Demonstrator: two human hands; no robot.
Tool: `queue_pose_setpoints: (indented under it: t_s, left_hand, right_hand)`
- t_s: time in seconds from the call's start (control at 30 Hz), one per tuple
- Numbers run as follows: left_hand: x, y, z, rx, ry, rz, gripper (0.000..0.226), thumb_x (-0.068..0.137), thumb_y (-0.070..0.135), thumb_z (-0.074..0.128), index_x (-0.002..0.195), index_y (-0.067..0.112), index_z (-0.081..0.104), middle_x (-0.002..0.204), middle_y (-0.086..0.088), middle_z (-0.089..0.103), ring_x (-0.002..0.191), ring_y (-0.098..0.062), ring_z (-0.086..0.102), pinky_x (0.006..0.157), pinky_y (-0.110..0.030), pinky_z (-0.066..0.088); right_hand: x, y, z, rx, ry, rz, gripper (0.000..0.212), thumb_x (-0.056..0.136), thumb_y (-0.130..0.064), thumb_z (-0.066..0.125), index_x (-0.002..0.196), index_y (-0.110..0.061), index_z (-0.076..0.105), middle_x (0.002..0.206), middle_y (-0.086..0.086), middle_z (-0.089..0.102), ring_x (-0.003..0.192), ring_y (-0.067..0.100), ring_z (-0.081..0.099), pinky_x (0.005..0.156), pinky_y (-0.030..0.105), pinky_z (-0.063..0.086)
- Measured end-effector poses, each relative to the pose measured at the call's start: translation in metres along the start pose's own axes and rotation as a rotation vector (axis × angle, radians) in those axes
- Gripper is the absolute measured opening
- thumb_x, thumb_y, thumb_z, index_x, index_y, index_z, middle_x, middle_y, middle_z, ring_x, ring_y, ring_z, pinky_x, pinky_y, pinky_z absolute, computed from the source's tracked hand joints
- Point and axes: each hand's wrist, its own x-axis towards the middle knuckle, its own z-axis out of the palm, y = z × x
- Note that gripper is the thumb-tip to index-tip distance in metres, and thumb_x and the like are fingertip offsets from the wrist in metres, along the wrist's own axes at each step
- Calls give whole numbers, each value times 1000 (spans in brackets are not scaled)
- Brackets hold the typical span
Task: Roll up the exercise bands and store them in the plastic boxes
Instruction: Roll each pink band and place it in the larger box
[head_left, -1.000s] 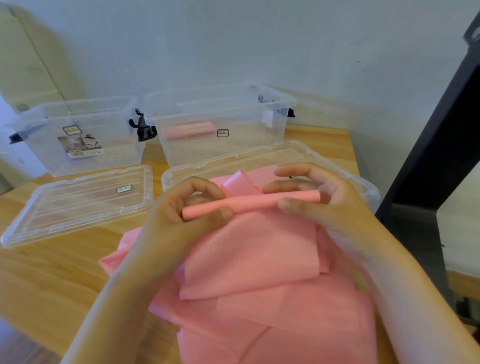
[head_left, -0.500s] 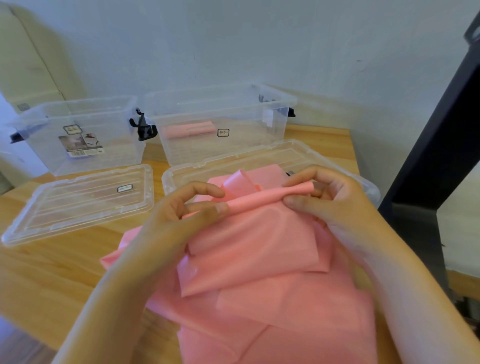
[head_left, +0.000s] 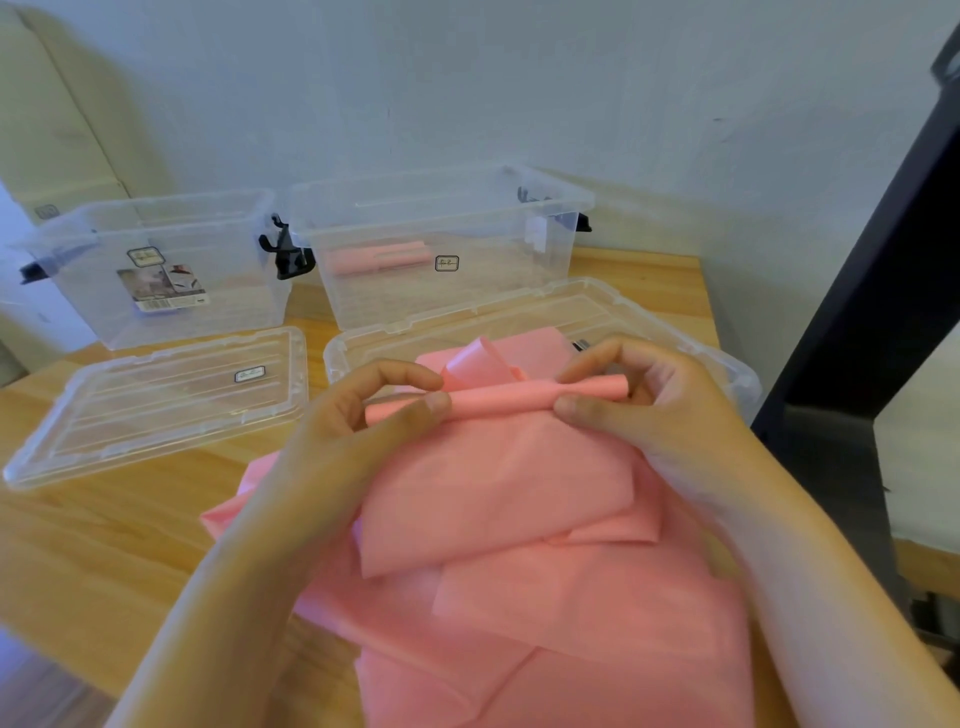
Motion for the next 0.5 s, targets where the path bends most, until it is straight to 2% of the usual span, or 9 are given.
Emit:
queue_pose_setpoints:
  t_s: [0.1,0.13,0.2,0.3,0.4,0.5]
  left_hand:
    - [-1,-2,3,53,-2,-26,22,69,28,73,86,15,68,60,3,60,45,-6,50,39,-13,36]
    - [0,-2,3,58,2,-18,23,67,25,77,86,16,68,61,2,61,46,-7,51,40,-14,37]
    - [2,-1,0,70,9,16,28,60,18,87,81,22,69,66,2,65,51,-8,55,44,-15,42]
    - [2,-2,-3,71,19,53,26,57,14,84,74,28,70,67,5,68,53,-7,58,47,-15,45]
    - [3,-4,-4,38,11,54,19,60,20,78,75,29,70,69,3,67,55,-8,58,48,-16,46]
    - [3,-5,-4,79,1,72,27,59,36,81,80,25,69,75,4,66,64,-9,58,53,-19,45]
  right_hand:
    - [0,2,0,15,-5,-15,20,71,3,73,75,-16,66,67,-13,61,65,-1,54,61,8,43]
    - [0,1,0,18,-10,-11,19,71,0,73,78,-17,67,69,-13,62,67,-1,55,62,8,43]
    - [-1,0,0,21,-24,42,17,71,-11,73,87,-17,68,70,-13,64,66,-1,57,59,8,43]
    - [-2,1,1,-55,-64,130,25,68,-33,70,90,-22,70,67,-8,63,65,4,56,56,8,40]
    - [-1,3,3,-86,-35,89,9,74,-26,72,82,-21,72,73,-12,68,68,0,58,62,7,42]
    - [0,3,-1,-27,7,53,13,66,-20,75,78,-20,72,70,-10,66,68,0,59,62,8,43]
